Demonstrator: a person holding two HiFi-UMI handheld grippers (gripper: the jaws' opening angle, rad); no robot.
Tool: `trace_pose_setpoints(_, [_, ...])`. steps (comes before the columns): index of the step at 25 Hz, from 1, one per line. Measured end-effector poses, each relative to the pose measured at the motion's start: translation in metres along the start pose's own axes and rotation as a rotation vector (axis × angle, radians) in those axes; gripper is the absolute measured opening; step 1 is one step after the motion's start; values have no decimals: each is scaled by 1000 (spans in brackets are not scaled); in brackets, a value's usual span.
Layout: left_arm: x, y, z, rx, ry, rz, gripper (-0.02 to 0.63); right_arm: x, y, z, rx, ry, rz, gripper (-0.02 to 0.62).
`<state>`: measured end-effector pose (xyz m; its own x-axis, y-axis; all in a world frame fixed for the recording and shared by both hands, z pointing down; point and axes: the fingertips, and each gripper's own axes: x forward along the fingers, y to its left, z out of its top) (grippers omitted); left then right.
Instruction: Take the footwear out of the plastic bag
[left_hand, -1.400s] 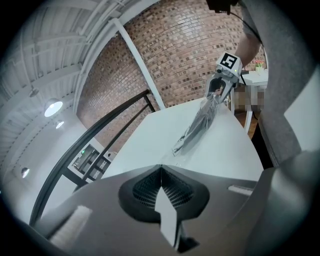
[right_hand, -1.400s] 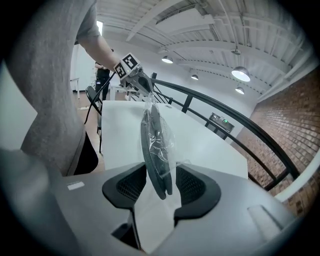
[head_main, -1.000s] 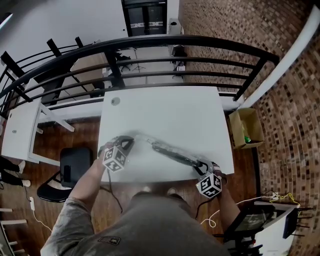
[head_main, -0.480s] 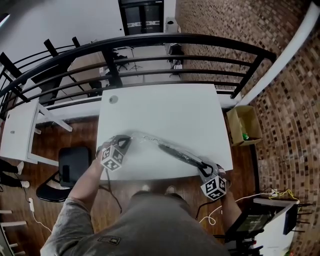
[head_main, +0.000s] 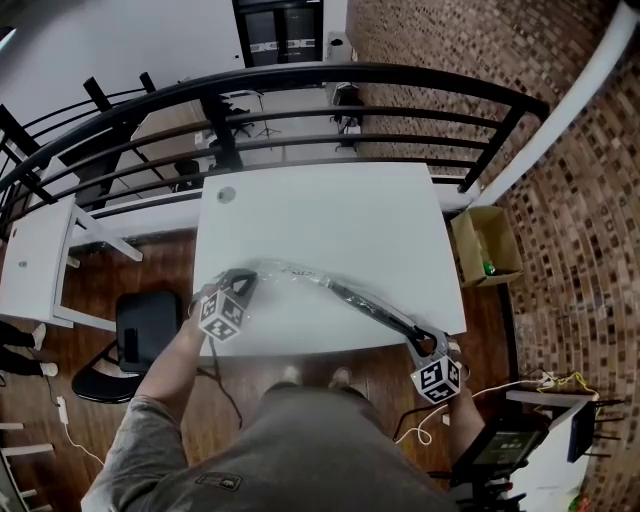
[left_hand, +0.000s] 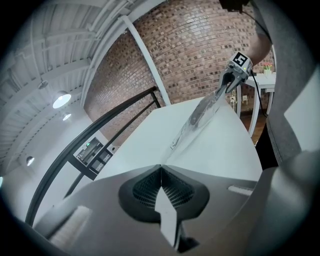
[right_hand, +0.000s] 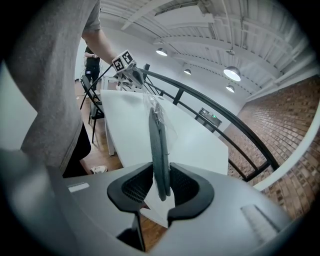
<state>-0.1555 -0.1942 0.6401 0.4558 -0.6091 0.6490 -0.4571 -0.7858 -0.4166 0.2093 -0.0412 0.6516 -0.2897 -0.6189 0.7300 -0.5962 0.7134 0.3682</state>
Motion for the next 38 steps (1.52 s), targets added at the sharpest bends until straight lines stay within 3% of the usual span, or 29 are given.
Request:
trace_pose_setpoints(8, [-10, 9, -20, -37, 15, 43, 2, -6, -2, -9, 26, 16, -50, 110])
trace_pose_setpoints(19, [-25, 17, -57, -121, 57, 132, 2, -7, -11, -17, 146, 40, -128, 107])
trace_pose_setpoints(29, [-36, 6, -75, -124, 58, 112, 5, 1, -26, -12, 246, 84, -213, 104])
trace_pose_setpoints(32, [-39, -4, -79, -146, 50, 79, 85, 8, -26, -11, 321, 84, -204, 104])
trace_pose_setpoints(38, [-52, -10, -82, -192, 28, 57, 143, 16, -29, 0, 501, 52, -182, 104])
